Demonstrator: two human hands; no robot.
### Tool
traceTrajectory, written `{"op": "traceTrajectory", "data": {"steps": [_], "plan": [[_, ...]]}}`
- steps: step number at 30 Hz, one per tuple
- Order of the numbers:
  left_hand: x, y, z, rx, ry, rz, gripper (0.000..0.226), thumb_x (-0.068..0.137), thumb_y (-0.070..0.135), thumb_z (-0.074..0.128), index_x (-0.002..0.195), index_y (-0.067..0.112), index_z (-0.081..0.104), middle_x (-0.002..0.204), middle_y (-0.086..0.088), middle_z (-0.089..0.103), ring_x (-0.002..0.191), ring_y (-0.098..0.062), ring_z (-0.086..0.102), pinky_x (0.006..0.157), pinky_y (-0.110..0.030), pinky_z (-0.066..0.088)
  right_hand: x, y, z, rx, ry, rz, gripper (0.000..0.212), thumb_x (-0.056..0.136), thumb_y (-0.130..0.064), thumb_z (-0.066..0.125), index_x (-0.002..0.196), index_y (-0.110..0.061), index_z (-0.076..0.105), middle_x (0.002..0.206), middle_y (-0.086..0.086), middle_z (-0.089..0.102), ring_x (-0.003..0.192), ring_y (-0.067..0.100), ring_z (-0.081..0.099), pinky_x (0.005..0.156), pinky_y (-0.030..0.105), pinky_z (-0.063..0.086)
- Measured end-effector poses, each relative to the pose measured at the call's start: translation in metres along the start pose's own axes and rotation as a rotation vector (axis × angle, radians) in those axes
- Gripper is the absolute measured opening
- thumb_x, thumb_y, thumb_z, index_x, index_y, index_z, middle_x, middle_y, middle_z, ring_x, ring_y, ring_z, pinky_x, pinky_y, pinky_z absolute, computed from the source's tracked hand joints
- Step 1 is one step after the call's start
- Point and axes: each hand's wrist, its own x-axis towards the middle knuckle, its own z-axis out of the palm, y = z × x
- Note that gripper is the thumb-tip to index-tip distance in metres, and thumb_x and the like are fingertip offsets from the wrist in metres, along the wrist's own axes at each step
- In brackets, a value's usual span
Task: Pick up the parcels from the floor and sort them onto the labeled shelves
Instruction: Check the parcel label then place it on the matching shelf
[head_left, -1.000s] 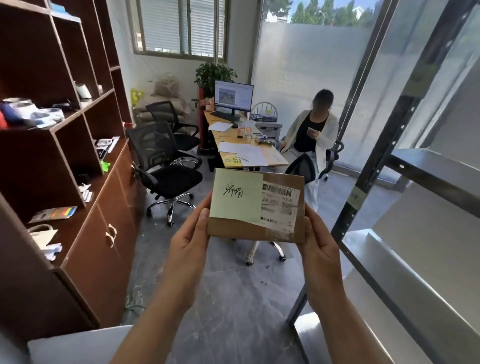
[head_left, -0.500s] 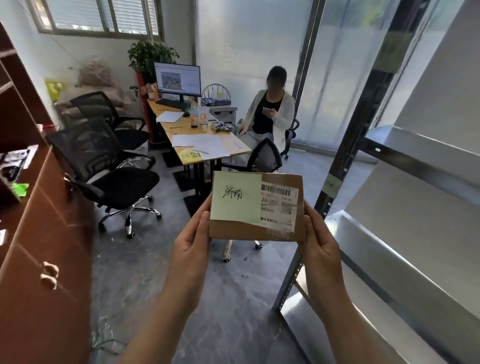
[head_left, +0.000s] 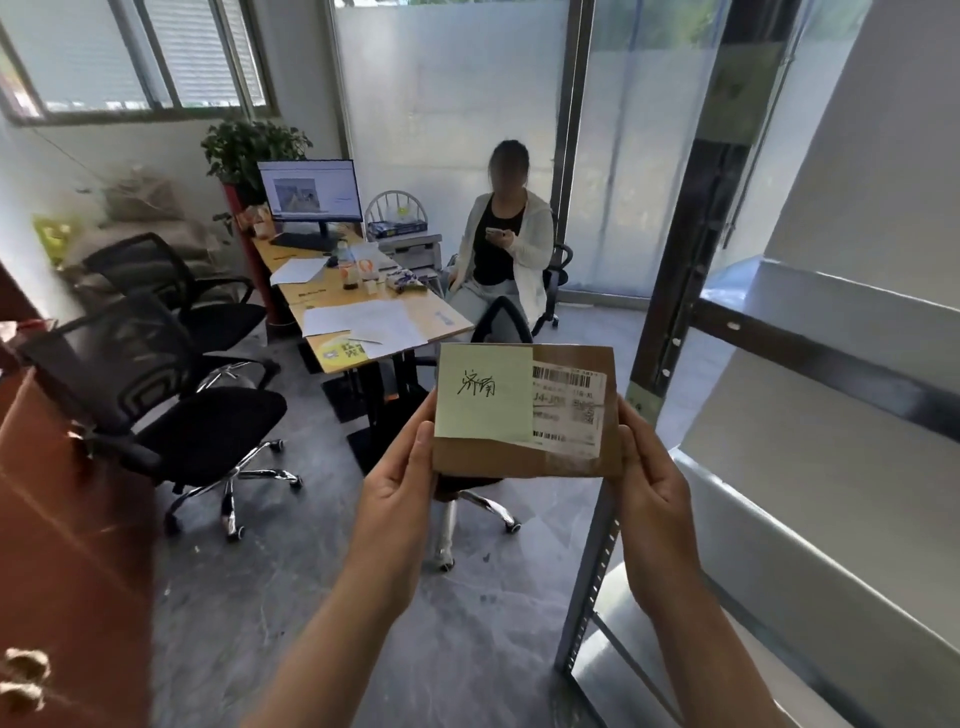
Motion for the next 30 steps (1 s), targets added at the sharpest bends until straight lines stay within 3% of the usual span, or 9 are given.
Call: {"op": "traceTrajectory", "data": {"steps": [2, 5, 9, 11, 14, 18, 22, 27, 30], "plan": [[0.013, -0.004, 0.016, -0.018, -0.036, -0.003, 0.034, 0.103, 0.027, 0.043, 0.132, 0.031, 0.060, 0.107, 0.013, 0.079, 0.086, -0.002, 0.076, 0.069, -0.011, 0.056, 0.013, 0.002, -0.009, 0.001, 0.025, 0.006, 0.034, 0.107, -0.024, 0.040, 0.131, -0.038, 0.059, 0.126, -0.014, 0.069, 0.110, -0.010, 0.064, 0.088, 0.014, 0.056], [0.028, -0.016, 0.036, -0.030, -0.061, -0.028, 0.037, 0.094, 0.035, 0.049, 0.128, 0.034, 0.063, 0.110, 0.010, 0.079, 0.093, -0.004, 0.075, 0.069, -0.015, 0.058, 0.027, 0.005, -0.027, 0.003, 0.079, 0.019, 0.035, 0.106, -0.025, 0.041, 0.132, -0.038, 0.060, 0.130, -0.010, 0.069, 0.120, 0.003, 0.064, 0.103, 0.027, 0.054], [0.043, -0.036, 0.050, -0.033, -0.095, -0.077, 0.041, 0.088, 0.046, 0.052, 0.127, 0.042, 0.066, 0.126, 0.007, 0.073, 0.120, -0.014, 0.067, 0.106, -0.043, 0.050, 0.033, 0.008, -0.043, -0.027, 0.115, 0.019, 0.035, 0.106, -0.023, 0.042, 0.123, -0.045, 0.063, 0.126, -0.013, 0.071, 0.119, 0.001, 0.065, 0.099, 0.021, 0.055], [0.050, -0.046, 0.055, -0.023, -0.136, -0.093, 0.043, 0.091, 0.048, 0.051, 0.131, 0.041, 0.064, 0.129, 0.006, 0.072, 0.124, -0.018, 0.064, 0.112, -0.051, 0.044, 0.036, 0.012, -0.051, -0.055, 0.145, 0.029, 0.034, 0.106, -0.022, 0.042, 0.121, -0.045, 0.064, 0.122, -0.016, 0.072, 0.115, -0.003, 0.065, 0.096, 0.017, 0.055], [0.060, -0.059, 0.062, -0.045, -0.194, -0.119, 0.044, 0.092, 0.044, 0.051, 0.134, 0.037, 0.063, 0.135, 0.004, 0.069, 0.130, -0.018, 0.060, 0.117, -0.049, 0.038, 0.040, 0.017, -0.057, -0.088, 0.188, 0.061, 0.034, 0.107, -0.022, 0.041, 0.127, -0.036, 0.064, 0.117, -0.017, 0.072, 0.105, -0.009, 0.066, 0.079, 0.011, 0.057], [0.075, -0.072, 0.064, -0.036, -0.278, -0.157, 0.046, 0.094, 0.042, 0.049, 0.138, 0.034, 0.059, 0.136, 0.006, 0.067, 0.133, -0.013, 0.057, 0.117, -0.041, 0.038, 0.043, 0.029, -0.060, -0.123, 0.255, 0.083, 0.035, 0.107, -0.026, 0.041, 0.133, -0.034, 0.063, 0.121, -0.013, 0.072, 0.113, -0.001, 0.065, 0.092, 0.019, 0.057], [0.093, -0.081, 0.067, -0.047, -0.346, -0.196, 0.044, 0.089, 0.044, 0.051, 0.131, 0.039, 0.063, 0.132, 0.009, 0.070, 0.131, -0.011, 0.059, 0.110, -0.035, 0.043, 0.044, 0.038, -0.057, -0.168, 0.322, 0.112, 0.032, 0.106, -0.027, 0.041, 0.129, -0.033, 0.063, 0.114, -0.016, 0.073, 0.108, -0.003, 0.066, 0.089, 0.018, 0.058], [0.118, -0.098, 0.071, -0.041, -0.471, -0.257, 0.039, 0.089, 0.047, 0.054, 0.125, 0.045, 0.068, 0.136, 0.010, 0.067, 0.134, -0.010, 0.055, 0.119, -0.042, 0.036, 0.044, 0.051, -0.054, -0.196, 0.459, 0.153, 0.029, 0.107, -0.025, 0.041, 0.120, -0.036, 0.065, 0.110, -0.014, 0.074, 0.106, 0.001, 0.068, 0.087, 0.024, 0.059], [0.132, -0.109, 0.077, -0.047, -0.546, -0.297, 0.041, 0.092, 0.043, 0.054, 0.133, 0.048, 0.061, 0.141, 0.014, 0.063, 0.136, -0.006, 0.053, 0.120, -0.042, 0.034, 0.048, 0.058, -0.053, -0.218, 0.528, 0.173, 0.029, 0.108, -0.020, 0.041, 0.115, -0.036, 0.064, 0.108, -0.011, 0.074, 0.105, 0.006, 0.069, 0.087, 0.026, 0.058]]}}
